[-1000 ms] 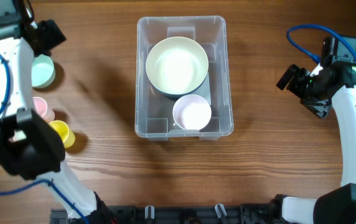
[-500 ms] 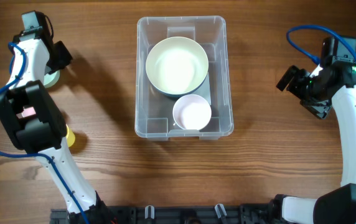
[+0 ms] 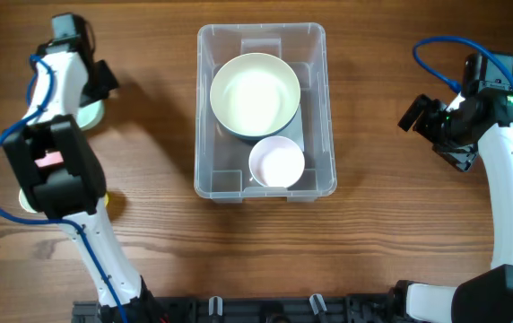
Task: Pack container
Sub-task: 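Grasp the mint bowl with the left gripper, then stack the mint bowl onto the bowls in the bin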
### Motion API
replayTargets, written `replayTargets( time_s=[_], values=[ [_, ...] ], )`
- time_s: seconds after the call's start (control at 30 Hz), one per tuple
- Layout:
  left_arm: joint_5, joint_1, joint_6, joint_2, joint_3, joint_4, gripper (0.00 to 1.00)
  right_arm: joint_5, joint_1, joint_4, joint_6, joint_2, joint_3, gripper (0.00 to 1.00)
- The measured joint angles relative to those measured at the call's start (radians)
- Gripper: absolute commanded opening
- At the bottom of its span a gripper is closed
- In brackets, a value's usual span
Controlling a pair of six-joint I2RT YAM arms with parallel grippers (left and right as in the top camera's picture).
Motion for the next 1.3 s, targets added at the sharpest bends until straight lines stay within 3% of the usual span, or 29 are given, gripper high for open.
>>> replayTargets(
  time_s=[0.27, 0.4, 0.5, 0.63, 0.8, 0.97, 1.13, 1.3],
  values=[
    [0.05, -0.439, 0.056, -0.359, 0.103, -0.3, 0.04, 0.0, 0.0, -0.004, -0.018, 0.0, 0.0, 1.0],
    [0.061, -0.715, 0.079, -0.359, 0.106, -0.444, 0.04, 0.0, 0.0, -0.003, -0.017, 0.0, 0.0, 1.0],
    [0.089, -0.903, 0.08, -0.359, 0.106, -0.449, 0.04, 0.0, 0.0, -0.002, -0.018, 0.0, 0.0, 1.0],
    [0.111, -1.049, 0.071, -0.343, 0.092, -0.431, 0.04, 0.0, 0.0, -0.003, -0.018, 0.0, 0.0, 1.0],
    [0.142, -1.066, 0.056, -0.253, 0.034, -0.391, 0.04, 0.0, 0.0, -0.003, -0.018, 0.0, 0.0, 1.0],
    [0.146, -1.066, 0.045, -0.236, 0.031, -0.388, 0.51, 0.0, 0.0, -0.003, -0.028, 0.0, 0.0, 1.0],
    [0.125, -1.064, 0.045, -0.236, 0.031, -0.389, 0.54, 0.0, 0.0, -0.004, -0.04, 0.0, 0.0, 1.0],
    [-0.015, -0.971, 0.032, -0.315, 0.023, -0.422, 0.67, 0.0, 0.0, -0.003, -0.044, 0.0, 0.0, 1.0]
  ],
)
